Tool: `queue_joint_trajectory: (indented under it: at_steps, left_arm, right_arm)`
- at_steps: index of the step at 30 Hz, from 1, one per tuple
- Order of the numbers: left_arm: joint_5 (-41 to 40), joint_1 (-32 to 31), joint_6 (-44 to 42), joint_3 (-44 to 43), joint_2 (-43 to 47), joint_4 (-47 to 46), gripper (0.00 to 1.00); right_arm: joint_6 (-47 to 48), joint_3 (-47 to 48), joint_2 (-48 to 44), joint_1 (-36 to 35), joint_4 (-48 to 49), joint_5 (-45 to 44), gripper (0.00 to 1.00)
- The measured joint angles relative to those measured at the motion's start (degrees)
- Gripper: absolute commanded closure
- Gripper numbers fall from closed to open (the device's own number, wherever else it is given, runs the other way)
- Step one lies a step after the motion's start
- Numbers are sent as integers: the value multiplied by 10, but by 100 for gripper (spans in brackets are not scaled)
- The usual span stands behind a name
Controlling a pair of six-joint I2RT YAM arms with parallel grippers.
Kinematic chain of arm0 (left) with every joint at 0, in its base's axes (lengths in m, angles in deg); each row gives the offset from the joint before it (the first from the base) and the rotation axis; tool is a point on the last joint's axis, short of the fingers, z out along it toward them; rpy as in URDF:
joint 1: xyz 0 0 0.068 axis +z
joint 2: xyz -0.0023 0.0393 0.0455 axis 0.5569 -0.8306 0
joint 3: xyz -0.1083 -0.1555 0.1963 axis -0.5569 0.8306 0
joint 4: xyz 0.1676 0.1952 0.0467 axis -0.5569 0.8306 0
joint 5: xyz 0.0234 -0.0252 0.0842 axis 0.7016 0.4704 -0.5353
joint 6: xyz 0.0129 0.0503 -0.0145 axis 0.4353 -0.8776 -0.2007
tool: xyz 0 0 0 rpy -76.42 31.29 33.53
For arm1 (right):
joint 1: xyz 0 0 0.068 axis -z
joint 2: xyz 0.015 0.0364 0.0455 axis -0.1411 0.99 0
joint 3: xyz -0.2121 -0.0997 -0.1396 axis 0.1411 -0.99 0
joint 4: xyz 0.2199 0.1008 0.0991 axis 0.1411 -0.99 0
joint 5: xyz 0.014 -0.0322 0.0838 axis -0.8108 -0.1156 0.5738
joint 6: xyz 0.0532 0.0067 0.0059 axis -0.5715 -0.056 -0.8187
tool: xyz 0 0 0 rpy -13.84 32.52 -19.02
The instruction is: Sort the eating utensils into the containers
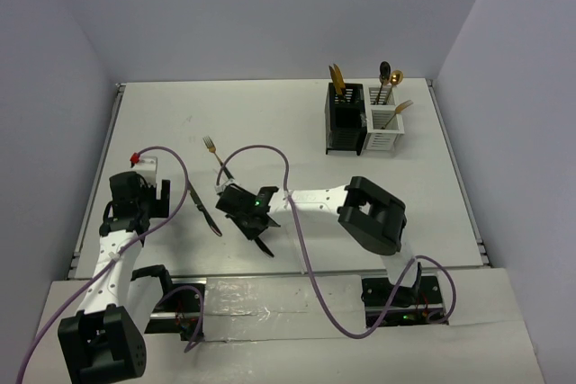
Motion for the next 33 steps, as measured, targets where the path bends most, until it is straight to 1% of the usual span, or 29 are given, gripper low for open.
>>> queue_joint_trajectory:
  at_steps: [5, 10, 33]
  left_arm:
    - [0, 0, 0, 0, 2, 0, 3]
    - [0, 1, 0, 0, 7, 0, 3]
    - [2, 3, 0, 0, 11, 0, 3]
  right_arm:
    - [3, -68, -41, 0, 66, -13, 100]
    - [7, -120, -76, 0, 92, -25, 100]
    - [14, -146, -94, -2, 114, -43, 100]
